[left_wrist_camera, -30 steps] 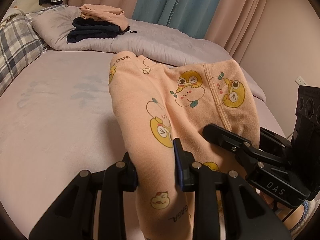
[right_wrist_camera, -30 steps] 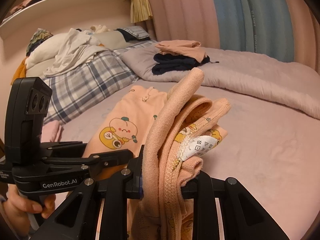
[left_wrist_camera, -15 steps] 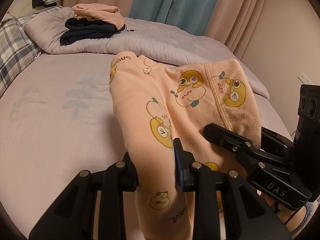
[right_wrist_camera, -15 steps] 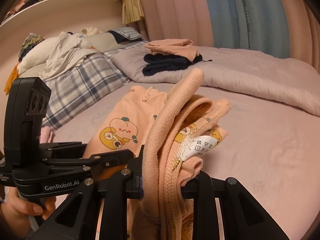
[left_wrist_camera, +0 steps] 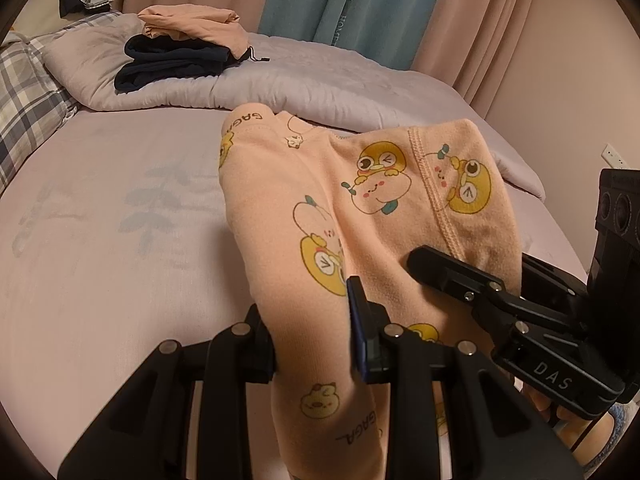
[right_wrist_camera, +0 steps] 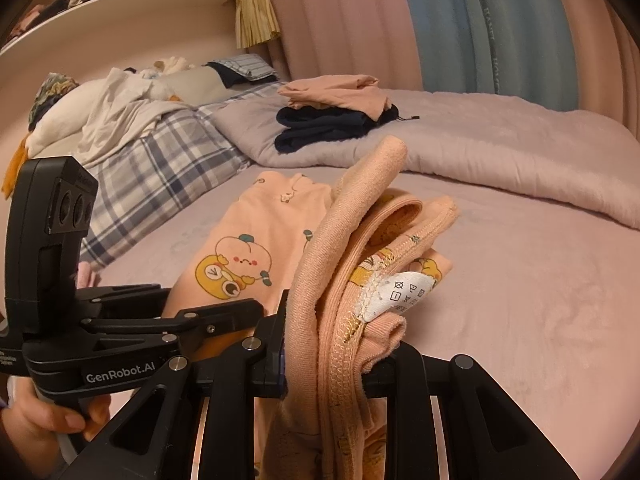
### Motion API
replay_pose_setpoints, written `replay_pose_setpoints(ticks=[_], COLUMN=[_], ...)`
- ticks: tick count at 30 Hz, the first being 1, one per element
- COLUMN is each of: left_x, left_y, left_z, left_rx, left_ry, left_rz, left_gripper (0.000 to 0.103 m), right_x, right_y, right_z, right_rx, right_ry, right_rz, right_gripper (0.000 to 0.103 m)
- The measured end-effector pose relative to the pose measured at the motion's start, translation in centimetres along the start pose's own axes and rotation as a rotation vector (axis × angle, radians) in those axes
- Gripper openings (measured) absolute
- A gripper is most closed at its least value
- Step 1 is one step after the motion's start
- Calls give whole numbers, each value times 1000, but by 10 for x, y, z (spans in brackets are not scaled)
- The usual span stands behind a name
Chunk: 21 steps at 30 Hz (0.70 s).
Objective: Fold small clothes
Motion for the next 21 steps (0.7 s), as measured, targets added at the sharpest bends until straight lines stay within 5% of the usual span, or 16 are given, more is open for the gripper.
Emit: replay_pose_setpoints(ticks=[21], left_x=[19], left_y=[-21], left_z=[26], left_rx=[6], left_ry=[-8], left_rz=[-21], left_gripper=[28], right_x=[10], right_y=[4], right_z=[22], right_rx=[-5], right_ry=[-10], right_rz=[-4], right_gripper=[26])
Point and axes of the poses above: each gripper's, at about its wrist camera, not at the fingertips, and z roughly the way its jaws point, y to its right, x to its top, the point moved 2 cm from there along z, roughly the way its jaws point, and after that the axes turned 1 degree about -y, right-handed, at the moved point
